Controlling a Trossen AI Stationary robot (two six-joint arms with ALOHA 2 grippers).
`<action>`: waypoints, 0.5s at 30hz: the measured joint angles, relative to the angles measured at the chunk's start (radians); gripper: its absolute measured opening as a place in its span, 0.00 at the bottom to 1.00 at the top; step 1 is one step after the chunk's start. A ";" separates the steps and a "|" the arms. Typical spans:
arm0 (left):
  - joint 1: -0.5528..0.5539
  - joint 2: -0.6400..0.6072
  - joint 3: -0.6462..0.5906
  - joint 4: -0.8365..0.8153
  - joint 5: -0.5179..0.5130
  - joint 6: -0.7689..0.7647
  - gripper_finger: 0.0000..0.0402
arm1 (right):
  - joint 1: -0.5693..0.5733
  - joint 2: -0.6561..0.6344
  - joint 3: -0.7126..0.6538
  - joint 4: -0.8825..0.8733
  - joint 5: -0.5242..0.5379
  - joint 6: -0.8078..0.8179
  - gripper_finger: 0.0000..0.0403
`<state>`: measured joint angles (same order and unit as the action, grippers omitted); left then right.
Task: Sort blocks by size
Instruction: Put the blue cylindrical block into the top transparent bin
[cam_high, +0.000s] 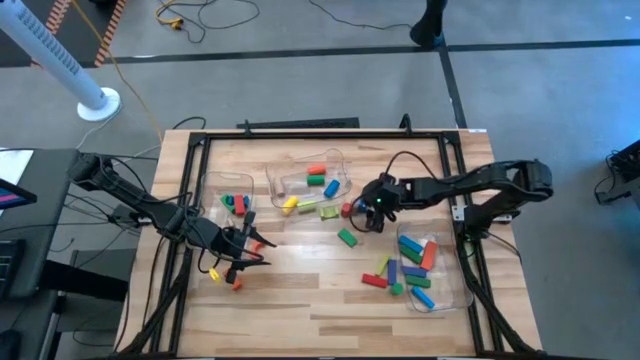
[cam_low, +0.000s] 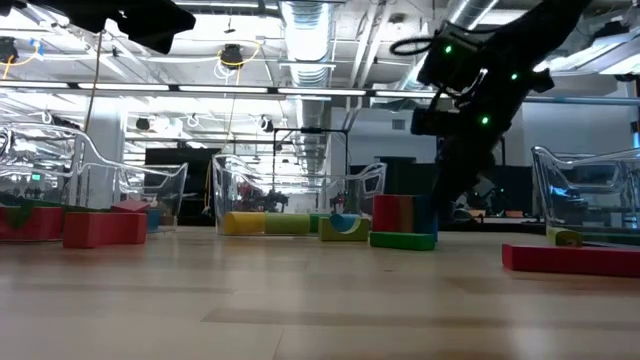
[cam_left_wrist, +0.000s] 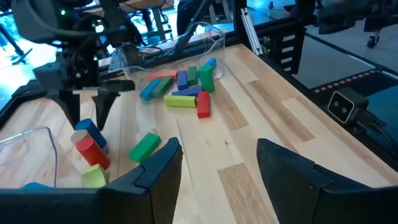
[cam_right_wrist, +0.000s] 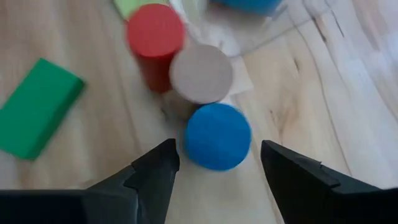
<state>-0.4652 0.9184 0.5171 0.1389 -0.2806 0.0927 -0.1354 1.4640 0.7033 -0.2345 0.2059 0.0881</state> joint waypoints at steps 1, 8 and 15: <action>0.000 0.000 0.000 0.000 0.000 -0.001 0.50 | -0.005 0.012 0.000 0.009 0.001 -0.004 0.66; 0.000 0.000 0.000 -0.008 0.000 -0.012 0.50 | -0.020 0.035 0.000 0.069 0.001 -0.030 0.66; 0.000 0.000 0.000 -0.008 0.000 -0.014 0.50 | -0.020 0.032 0.000 0.078 -0.001 -0.040 0.58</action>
<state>-0.4652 0.9184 0.5171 0.1307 -0.2806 0.0784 -0.1551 1.4963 0.7033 -0.1566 0.2047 0.0483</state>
